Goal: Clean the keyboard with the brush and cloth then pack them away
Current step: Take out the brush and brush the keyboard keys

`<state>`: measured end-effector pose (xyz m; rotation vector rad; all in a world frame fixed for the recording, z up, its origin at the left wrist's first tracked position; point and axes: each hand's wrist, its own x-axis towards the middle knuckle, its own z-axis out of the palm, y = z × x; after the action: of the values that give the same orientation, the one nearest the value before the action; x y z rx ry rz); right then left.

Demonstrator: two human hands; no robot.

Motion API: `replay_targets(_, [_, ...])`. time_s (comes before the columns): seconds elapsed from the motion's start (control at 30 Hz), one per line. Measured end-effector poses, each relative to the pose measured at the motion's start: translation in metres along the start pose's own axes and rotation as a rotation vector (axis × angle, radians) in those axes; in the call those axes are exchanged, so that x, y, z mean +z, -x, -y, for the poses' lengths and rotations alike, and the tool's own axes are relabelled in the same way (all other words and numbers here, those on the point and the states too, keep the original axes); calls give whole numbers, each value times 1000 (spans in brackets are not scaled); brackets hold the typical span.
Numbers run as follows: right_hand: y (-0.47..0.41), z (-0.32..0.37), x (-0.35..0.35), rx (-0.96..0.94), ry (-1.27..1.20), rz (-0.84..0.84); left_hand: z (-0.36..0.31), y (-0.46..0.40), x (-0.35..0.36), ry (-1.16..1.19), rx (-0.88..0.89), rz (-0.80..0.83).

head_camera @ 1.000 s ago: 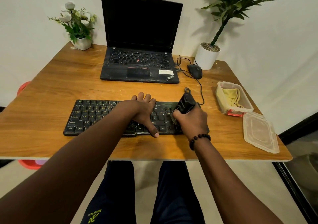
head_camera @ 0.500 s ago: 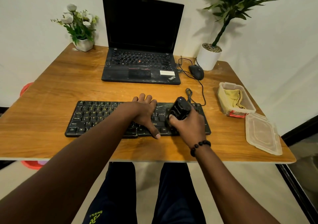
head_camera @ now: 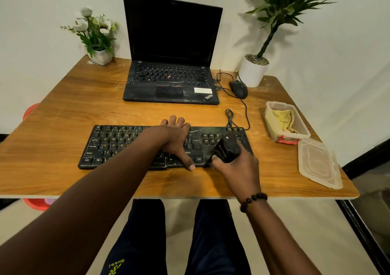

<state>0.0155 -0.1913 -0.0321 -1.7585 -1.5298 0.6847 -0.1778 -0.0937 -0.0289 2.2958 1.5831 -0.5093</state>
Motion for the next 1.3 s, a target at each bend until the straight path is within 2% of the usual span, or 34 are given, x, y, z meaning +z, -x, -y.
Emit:
replay_targets(0.07, [-2, 0, -5, 17, -26, 11, -1, 1, -1, -2, 5, 2])
replay_targets(0.17, [-9, -1, -9, 89, -107, -207, -1, 0, 0, -1, 7, -6])
replay_targets(0.23, [-4, -1, -2, 88, -70, -192, 0, 0, 1, 2, 3, -5])
replay_targets(0.33, [3, 2, 2, 64, -19, -34, 0, -1, 0, -8, -2, 3])
replay_targets(0.37, [1, 3, -1, 64, -35, -28, 0, -1, 0, -10, -1, 4])
replay_targets(0.47, [-13, 4, -6, 54, -84, -183, 0, -2, 1, 1, 0, 1])
replay_targets(0.53, [-13, 3, -1, 65, -66, -219, 0, -1, 2, -3, -3, 4])
replay_targets(0.7, [-7, -6, 6, 64, -49, -19, 0, -3, -1, -13, -8, 15])
replay_targets(0.8, [-21, -8, -4, 22, -8, -15, 0, -4, 1, -11, -16, 24])
replay_targets(0.93, [-47, 2, -15, -142, 104, -58, -3, -1, -1, -9, -21, 28])
replay_targets(1.0, [-50, 5, -19, -139, 29, 71, -4, 0, -3, -12, -21, 23])
replay_targets(1.07, [-47, 3, -20, -216, 147, 237, -5, 1, -4, -12, -23, 22])
replay_targets(1.13, [-52, -1, -26, -284, 242, 221, -4, 0, -3, -11, -21, 23])
replay_targets(1.2, [-60, -4, -35, -267, 201, 153, -3, -1, -3, -7, -22, 31])
replay_targets(1.23, [-63, -6, -38, -232, 133, 175, -3, -1, -3, -10, -21, 34])
replay_targets(1.3, [-63, -4, -37, -194, 69, 330, -3, -2, -2, -18, -18, 35])
